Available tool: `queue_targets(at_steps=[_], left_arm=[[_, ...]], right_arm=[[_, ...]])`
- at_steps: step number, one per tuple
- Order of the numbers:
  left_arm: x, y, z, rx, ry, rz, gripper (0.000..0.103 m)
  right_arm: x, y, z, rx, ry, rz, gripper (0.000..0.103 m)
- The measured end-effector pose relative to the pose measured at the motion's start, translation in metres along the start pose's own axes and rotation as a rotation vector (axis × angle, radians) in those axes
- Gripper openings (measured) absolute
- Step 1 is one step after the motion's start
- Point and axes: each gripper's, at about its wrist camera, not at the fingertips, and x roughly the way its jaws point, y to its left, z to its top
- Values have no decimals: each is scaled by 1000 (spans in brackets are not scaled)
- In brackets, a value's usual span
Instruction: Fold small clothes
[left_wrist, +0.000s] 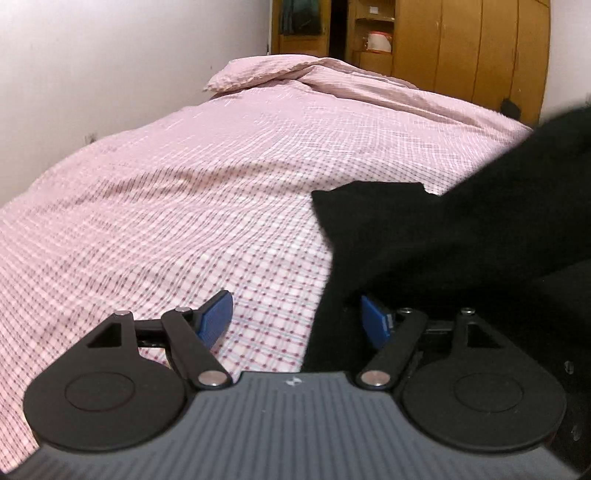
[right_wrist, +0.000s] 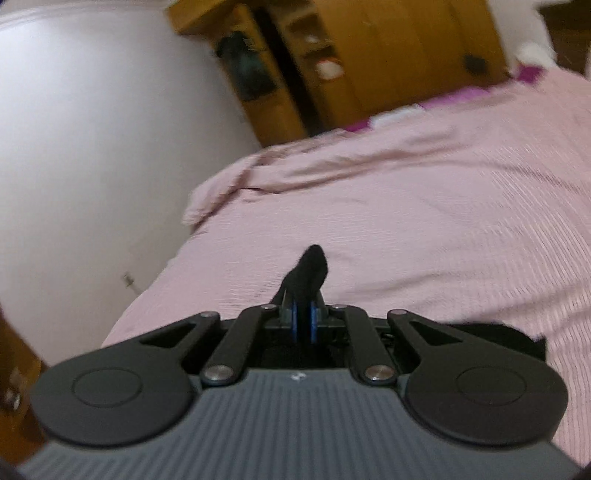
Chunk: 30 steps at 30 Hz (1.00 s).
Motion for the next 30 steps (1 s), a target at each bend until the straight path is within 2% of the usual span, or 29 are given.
queue_targets(at_steps=[5,11,13,16,18,22,23,27,30], left_arm=[[-1,-1,-5,57,4,4,78],[-15,4,-4,66,24,-37,78],[-22,7,0,48,16,-58,78],[-30,9,13,32,2,-100,78],[-26,6,27,36,1,-130,78],[-3,-4,54,21,1,-168,79],[6,-8,60,18,7,-174,79],[53,-24,74,33,77,-180,79],[80,-33,73,50,127,-175,79]], right_arm=[[30,-54,-37,62,70,-112,9],[77,-110,-90,167,202,-216,13],[83,-123,-102,188,228,-210,14],[81,-138,-109,224,213,-149,16],[75,-142,-106,260,214,-134,22],[62,-138,-99,250,168,-152,60],[60,-137,-98,243,158,-158,64],[68,-137,-96,220,166,-161,63],[74,-136,-100,184,160,-154,62]])
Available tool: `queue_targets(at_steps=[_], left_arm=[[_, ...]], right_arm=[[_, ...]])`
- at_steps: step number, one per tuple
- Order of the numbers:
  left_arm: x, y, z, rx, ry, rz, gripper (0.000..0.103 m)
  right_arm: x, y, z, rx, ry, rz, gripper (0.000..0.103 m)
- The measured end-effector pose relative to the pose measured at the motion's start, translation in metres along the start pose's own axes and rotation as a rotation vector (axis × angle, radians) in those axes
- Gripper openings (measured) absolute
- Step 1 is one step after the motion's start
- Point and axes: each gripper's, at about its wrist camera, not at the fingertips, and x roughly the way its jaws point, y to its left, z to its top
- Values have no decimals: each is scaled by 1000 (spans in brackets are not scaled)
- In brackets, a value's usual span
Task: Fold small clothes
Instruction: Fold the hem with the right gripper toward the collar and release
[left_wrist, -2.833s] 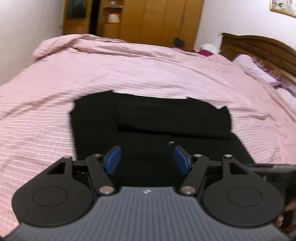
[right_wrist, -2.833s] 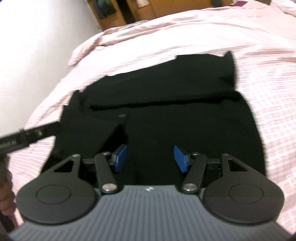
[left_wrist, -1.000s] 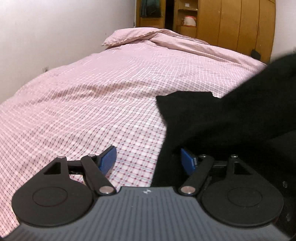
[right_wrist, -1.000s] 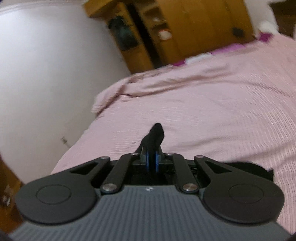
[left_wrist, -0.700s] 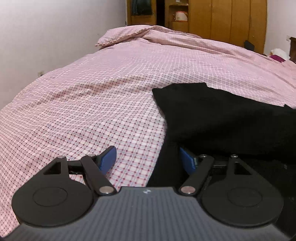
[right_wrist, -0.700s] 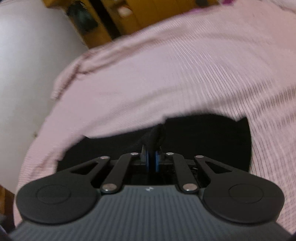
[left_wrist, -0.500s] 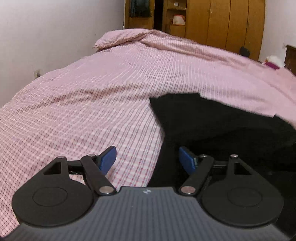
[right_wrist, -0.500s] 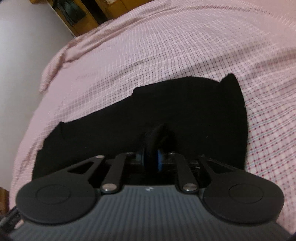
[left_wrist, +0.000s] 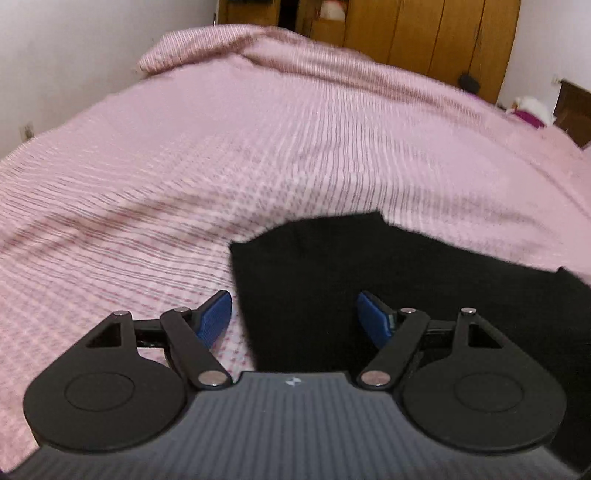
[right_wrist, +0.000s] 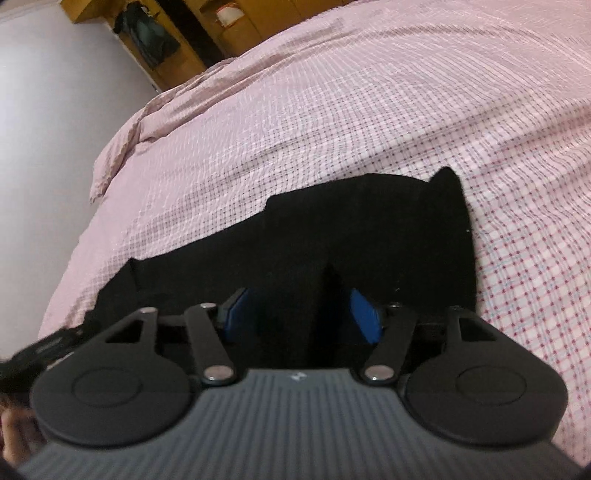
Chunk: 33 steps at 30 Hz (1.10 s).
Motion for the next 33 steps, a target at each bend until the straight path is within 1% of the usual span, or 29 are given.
queue_targets(at_steps=[1,2,3,4,5,6,7,8,11,13,15,17,18,23,25,26,27,28,30,33], left_arm=[[5,-3,-2,15,-14,36,78],[8,-7,-5,40,-45,102,78],[10,-10,-8,59,-72,161,78],[11,-11,-11,65,-95,199,78],[14,-10,-13,56,-107,213,78],[16,-8,-14,35,-117,215,78],[18,-7,-16,27,-127,222,78],[19,-7,-16,26,-135,235,78],[26,-13,-16,41,-143,271,79],[27,-14,-14,50,-141,278,80],[27,-12,-13,40,-136,269,81],[20,-9,-10,36,-124,250,81],[13,-7,-9,37,-121,242,81],[-22,-8,-17,81,-130,201,81],[-28,-10,-25,108,-107,181,81],[-26,-12,-30,133,-86,189,81],[-22,-14,-34,156,-74,202,82],[-19,-16,-38,171,-71,210,83],[-21,-15,-40,163,-79,211,83],[-36,-12,-37,151,-69,189,83]], right_arm=[[2,2,0,-22,-6,7,51],[3,5,-1,-48,-11,12,13],[2,9,-1,-75,-27,-2,10],[-3,13,-1,-92,-75,-11,9],[-7,17,-1,-126,-121,-11,9],[-9,24,-1,-177,-157,-39,9],[-7,29,-2,-210,-172,-61,9],[-2,32,-2,-236,-167,-78,9],[26,27,-5,-252,-99,-137,11],[30,20,-7,-227,-100,-128,11],[25,15,-4,-175,-101,-107,14],[13,12,-1,-123,-90,-97,21],[3,11,0,-102,-87,-101,21],[-30,11,-16,-129,-85,-72,21],[-31,7,-25,-140,-65,-72,22],[-27,4,-30,-149,-48,-86,28],[-20,0,-34,-155,-39,-98,29],[-14,-4,-38,-165,-44,-90,29],[-14,-7,-40,-157,-70,-75,29],[-24,-6,-36,-104,-61,-73,30]])
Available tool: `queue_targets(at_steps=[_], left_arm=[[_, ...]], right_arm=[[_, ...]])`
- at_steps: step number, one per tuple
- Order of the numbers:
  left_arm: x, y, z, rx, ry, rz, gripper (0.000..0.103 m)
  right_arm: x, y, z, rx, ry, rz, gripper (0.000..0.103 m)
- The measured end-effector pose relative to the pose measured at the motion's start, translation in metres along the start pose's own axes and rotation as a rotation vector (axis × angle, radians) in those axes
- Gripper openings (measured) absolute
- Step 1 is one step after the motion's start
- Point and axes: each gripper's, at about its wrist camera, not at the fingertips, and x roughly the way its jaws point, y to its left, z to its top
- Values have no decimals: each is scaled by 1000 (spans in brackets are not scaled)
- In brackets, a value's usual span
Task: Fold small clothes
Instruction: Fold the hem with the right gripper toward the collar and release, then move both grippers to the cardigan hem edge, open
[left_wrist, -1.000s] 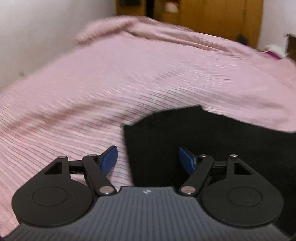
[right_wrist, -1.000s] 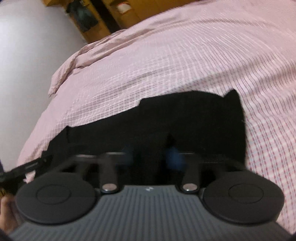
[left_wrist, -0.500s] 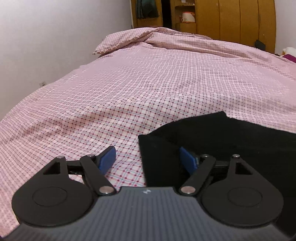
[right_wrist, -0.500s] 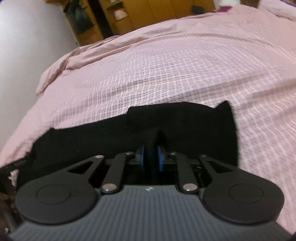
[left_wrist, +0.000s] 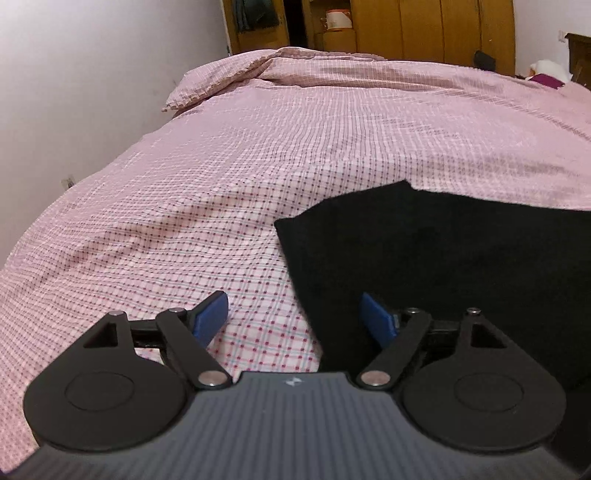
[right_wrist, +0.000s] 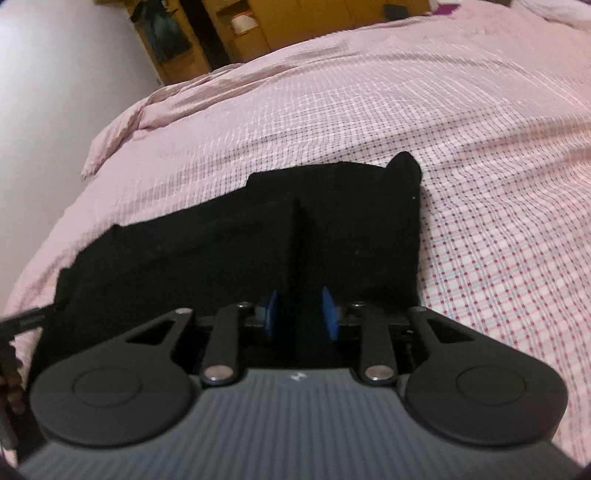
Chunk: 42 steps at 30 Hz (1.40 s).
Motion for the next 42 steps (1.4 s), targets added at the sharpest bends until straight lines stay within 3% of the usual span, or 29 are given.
queue_targets(at_steps=[2,5,10,19,24,35,42], left_arm=[[-12,5,0,16,-3,-4,83],[-36,13,-5,31,1,-24,83],[-79,29,-21,26,34,-92,83],[-150,55,-68,-20,63,-147,83],[-181,62,-101,-32,76,-130,83],[-215,64,-142,-89,146,-172,83],[-227,57,-167,-60,184,-222,83]], right_arm=[[-12,1,-1,-1,-2,-2,41],[-32,4,-7,-10,-18,-8,46],[-66,9,-23,-20,-1,-3,46],[-134,9,-59,-5,31,-19,47],[-164,5,-83,-5,43,-23,47],[-203,-2,-129,-9,95,-37,47],[-205,-9,-164,20,157,-24,47]])
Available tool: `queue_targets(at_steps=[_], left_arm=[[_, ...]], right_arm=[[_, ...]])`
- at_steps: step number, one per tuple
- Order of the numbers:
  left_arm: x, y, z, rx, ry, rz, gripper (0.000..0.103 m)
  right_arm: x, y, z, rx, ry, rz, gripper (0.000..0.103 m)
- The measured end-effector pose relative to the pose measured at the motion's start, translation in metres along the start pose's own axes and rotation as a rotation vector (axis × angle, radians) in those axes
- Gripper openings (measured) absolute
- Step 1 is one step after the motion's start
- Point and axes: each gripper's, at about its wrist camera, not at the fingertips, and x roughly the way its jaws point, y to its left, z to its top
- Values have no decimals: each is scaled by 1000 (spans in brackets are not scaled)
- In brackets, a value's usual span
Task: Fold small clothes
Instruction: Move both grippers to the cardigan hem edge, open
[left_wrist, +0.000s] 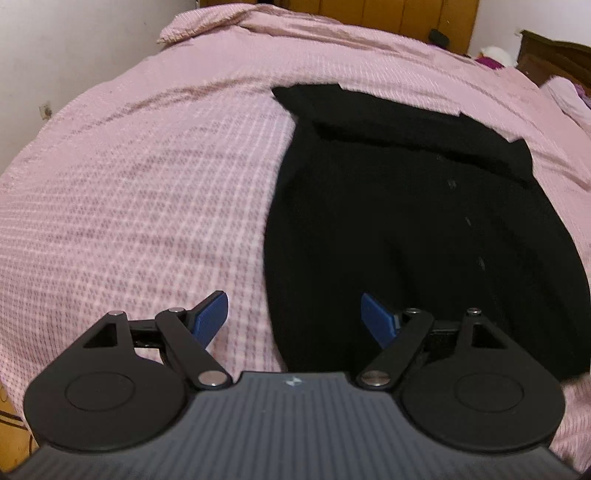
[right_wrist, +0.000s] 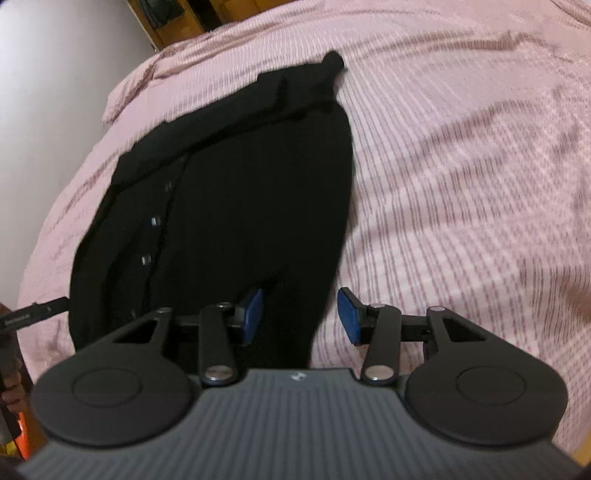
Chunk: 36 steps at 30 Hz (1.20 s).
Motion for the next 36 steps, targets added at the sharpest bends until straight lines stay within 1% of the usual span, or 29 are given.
queue_targets(at_steps=[3,6,10,14,21,24,26,27,33,36], left_arm=[[4,-1,-14,1,33,-17,83],[13,-2,-23,1,66,-17,83],[16,-5,-29,20,67,-13,83],[19,-9,-33,14,76,-40,84],[25,-18,-38,32,86,-71,84],[28,-21,-38,39,90,-67,86],[29,-20,-38,36,93,-75,87],[30,-20,-38,35,96,-80,87],[33,-21,-44,26,111,-113,87],[34,-22,-46,28,114,-113,87]], right_arm=[[2,3,-10,-36,6,-7,47],[4,5,-14,-40,16,5,47],[9,6,-17,-34,31,18,47],[17,5,-22,-28,40,22,47],[22,-3,-26,0,31,45,48],[21,-5,-26,0,30,60,53],[21,-3,-27,-5,35,77,62],[22,-2,-27,-11,41,87,63],[22,3,-28,-30,56,100,64],[23,3,-28,-33,55,102,64]])
